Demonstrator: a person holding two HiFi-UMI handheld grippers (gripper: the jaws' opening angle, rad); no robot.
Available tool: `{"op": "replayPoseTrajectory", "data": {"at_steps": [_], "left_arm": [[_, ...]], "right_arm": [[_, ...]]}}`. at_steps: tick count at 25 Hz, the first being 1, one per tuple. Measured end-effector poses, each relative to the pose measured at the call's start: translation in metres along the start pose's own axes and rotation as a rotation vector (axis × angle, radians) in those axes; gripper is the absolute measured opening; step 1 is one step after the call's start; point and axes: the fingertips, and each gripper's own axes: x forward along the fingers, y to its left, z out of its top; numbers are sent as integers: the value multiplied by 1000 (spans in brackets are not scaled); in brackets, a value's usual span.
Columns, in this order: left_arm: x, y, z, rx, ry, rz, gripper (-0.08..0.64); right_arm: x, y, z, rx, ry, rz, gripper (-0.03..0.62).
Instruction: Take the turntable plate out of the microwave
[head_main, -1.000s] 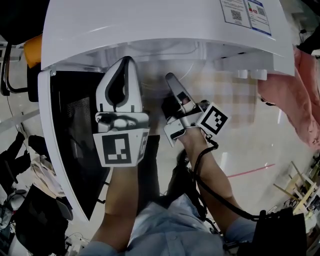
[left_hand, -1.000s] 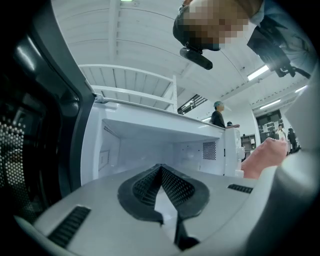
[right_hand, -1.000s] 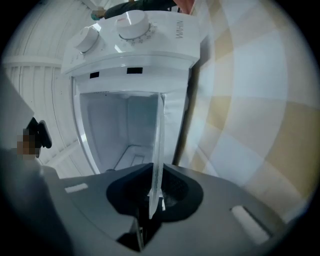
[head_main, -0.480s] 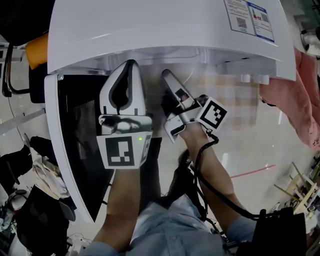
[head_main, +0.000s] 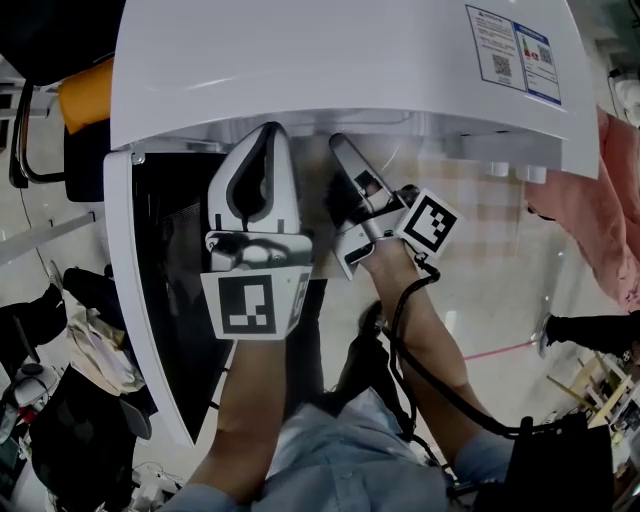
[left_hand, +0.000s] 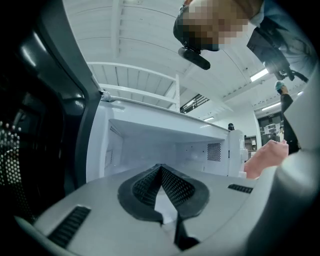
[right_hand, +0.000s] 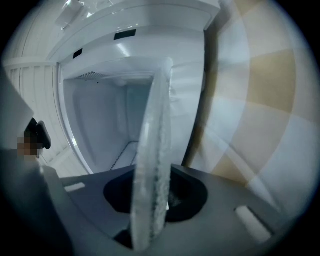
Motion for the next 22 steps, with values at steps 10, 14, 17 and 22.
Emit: {"op": "replayPoseTrajectory", "data": {"at_steps": [10, 14, 17, 22], "left_arm": [[-4, 0, 11, 10, -27, 22, 6], [-10, -2, 20, 13, -46, 34, 6], [-16, -4, 26, 23, -43, 44, 6], [-30, -12, 41, 35, -46, 50, 6]], "right_arm": [[-17, -2, -6, 55, 12, 15, 28], [-30, 3, -8, 59, 26, 18, 28], [-39, 9, -14, 65, 37, 21, 28], [-61, 21, -22, 79, 42, 12, 28]]}}
